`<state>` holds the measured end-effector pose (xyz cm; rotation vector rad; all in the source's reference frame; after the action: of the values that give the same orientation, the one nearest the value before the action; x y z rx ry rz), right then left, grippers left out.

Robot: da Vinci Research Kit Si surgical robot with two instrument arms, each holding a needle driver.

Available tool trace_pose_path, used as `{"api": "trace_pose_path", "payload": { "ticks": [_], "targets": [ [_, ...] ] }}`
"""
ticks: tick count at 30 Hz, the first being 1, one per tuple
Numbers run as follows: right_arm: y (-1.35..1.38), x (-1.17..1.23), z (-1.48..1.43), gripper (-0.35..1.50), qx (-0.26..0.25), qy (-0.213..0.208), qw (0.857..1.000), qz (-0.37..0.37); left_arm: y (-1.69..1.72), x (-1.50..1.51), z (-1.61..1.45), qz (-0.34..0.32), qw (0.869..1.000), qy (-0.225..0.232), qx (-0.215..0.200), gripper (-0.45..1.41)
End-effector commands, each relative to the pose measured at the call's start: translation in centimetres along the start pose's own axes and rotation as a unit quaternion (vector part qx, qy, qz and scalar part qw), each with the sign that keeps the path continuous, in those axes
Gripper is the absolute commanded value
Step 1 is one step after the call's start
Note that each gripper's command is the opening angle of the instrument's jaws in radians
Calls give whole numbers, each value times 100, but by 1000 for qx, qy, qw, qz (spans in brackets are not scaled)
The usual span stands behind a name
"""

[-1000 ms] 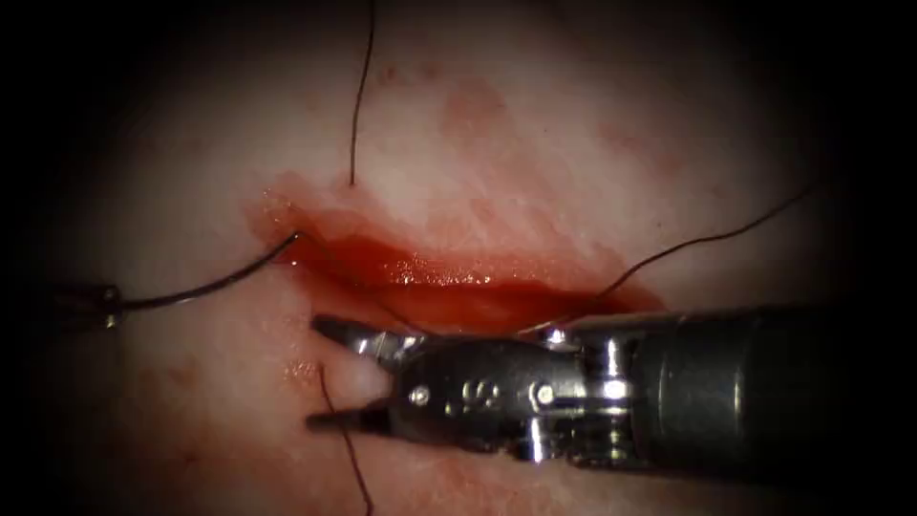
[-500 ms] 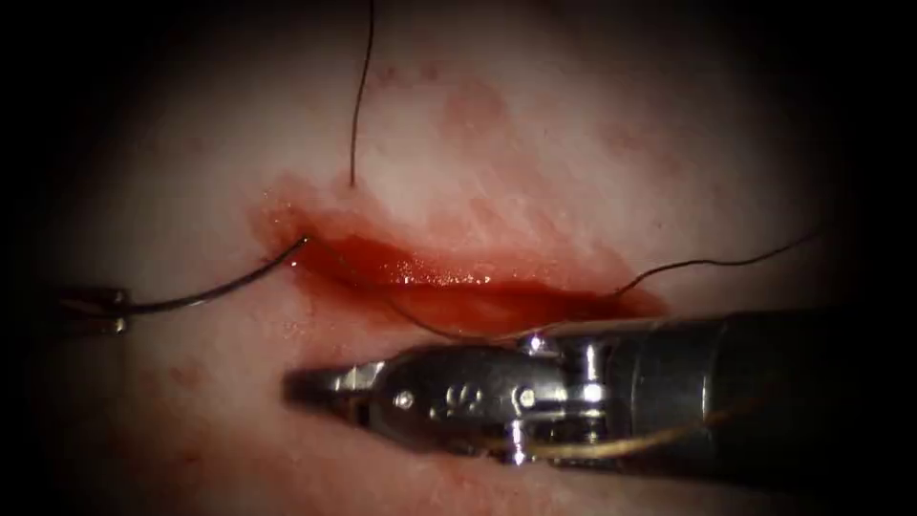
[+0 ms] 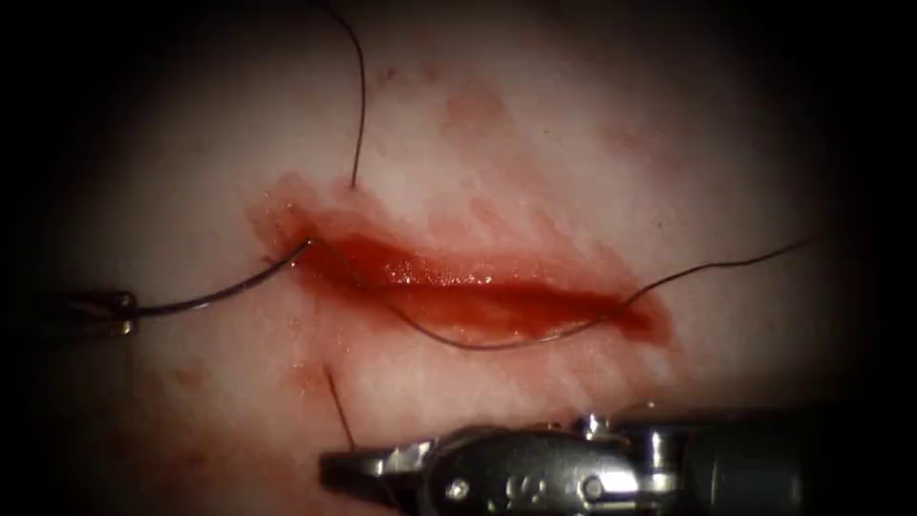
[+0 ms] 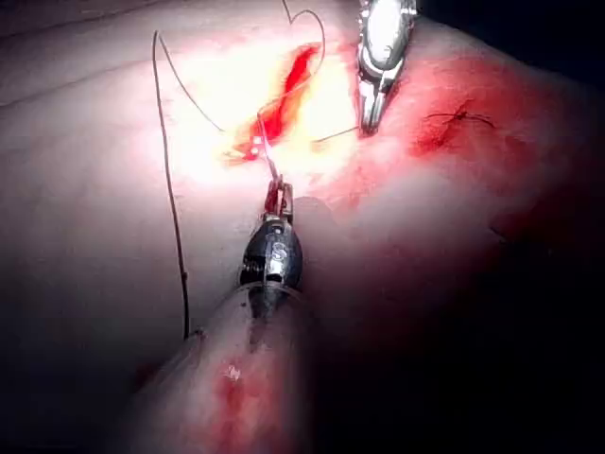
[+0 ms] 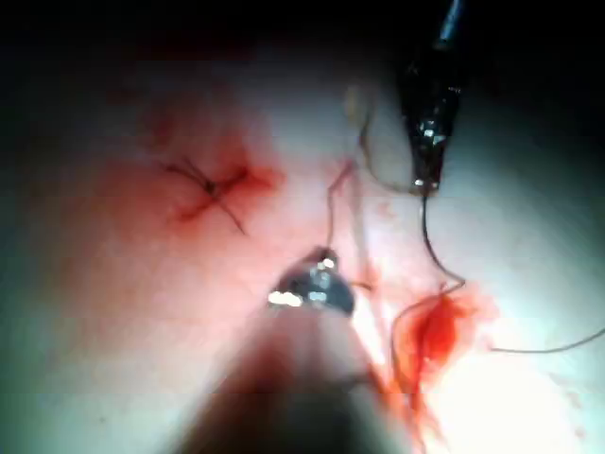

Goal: Wound Closure

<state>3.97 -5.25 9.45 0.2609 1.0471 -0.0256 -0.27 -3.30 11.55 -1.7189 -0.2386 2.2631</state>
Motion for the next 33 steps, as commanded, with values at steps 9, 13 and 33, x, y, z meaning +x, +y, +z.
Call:
{"api": "trace_pose_path", "payload": {
  "ticks": [9,13,33],
  "targets": [
    [-18,29,-4,-35,19,8,1000,-1,8,-13,10,0,1000,0,-6,-45],
    [-24,31,-9,-35,33,10,999,-4,9,-15,11,-2,1000,-2,-6,-45],
    [14,21,-44,133,-50,10,999,-2,7,-15,9,-2,1000,-1,-9,-45]
  ]
}}
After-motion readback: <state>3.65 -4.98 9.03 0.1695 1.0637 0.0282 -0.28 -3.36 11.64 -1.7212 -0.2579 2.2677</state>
